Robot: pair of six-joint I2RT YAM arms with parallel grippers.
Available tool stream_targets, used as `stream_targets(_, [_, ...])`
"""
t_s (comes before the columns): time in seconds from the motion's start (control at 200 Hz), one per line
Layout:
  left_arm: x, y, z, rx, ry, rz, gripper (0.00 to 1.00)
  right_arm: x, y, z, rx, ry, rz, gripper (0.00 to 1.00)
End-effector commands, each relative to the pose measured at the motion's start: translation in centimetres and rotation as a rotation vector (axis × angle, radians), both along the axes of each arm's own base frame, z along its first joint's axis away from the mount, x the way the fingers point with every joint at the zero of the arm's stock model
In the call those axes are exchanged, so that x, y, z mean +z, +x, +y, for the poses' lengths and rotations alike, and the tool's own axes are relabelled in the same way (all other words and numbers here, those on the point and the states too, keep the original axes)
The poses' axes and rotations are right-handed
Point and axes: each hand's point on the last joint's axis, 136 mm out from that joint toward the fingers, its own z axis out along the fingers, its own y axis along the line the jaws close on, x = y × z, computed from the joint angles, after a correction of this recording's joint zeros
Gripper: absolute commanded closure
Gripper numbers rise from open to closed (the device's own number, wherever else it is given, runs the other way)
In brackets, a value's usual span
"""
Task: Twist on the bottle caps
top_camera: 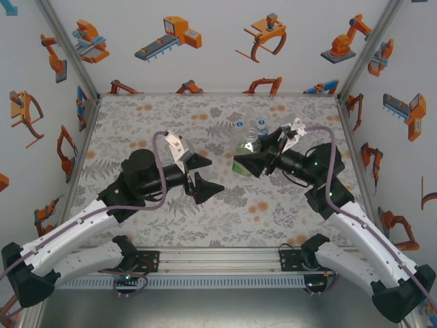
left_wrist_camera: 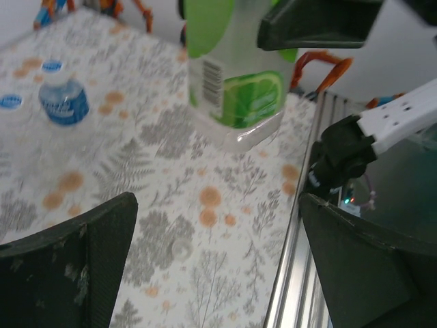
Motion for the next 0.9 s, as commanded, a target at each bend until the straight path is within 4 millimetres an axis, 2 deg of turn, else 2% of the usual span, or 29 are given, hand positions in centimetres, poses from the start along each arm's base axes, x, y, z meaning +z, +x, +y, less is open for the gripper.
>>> stream_targets(0.0, [3.7, -1.7, 0.2, -0.087, -0.156, -0.067, 0.03, 5.1, -3.4, 0.1, 0.186, 0.204, -0.094, 0.96])
stream_targets(0.16, [5.6, -2.6, -1.0, -0.193, -0.176, -0.02, 0.03, 6.7, -5.7, 1.7, 0.314, 0.241, -0.14, 0.96])
stream_targets(0.401, [8.2, -3.2, -2.0, -0.273, -0.206, -0.022, 0.0, 7.4, -6.7, 3.6, 0.383, 0.259, -0.153, 0.96])
stream_targets(0.576, [8.1, -3.2, -3.1, -0.326, -0.185, -0.004, 0.09, 7.8, -6.3, 4.2, 0.371, 0.301, -0.162, 0.96])
stream_targets(0.671, [7.8, -3.2, -3.3, -0.338, -0.177, 0.004, 0.18, 7.7, -6.2, 4.4, 0.365, 0.308, -0.163, 0.96])
stream_targets(0.826, [7.5, -3.4, -3.5, -0.354, -0.156, 0.002, 0.38, 7.6, -6.1, 4.5, 0.36, 0.307, -0.164, 0.96])
stream_targets(0.896, [7.7, -3.5, -3.3, -0.354, -0.154, -0.01, 0.43, 7.4, -6.0, 4.6, 0.363, 0.302, -0.159, 0.96])
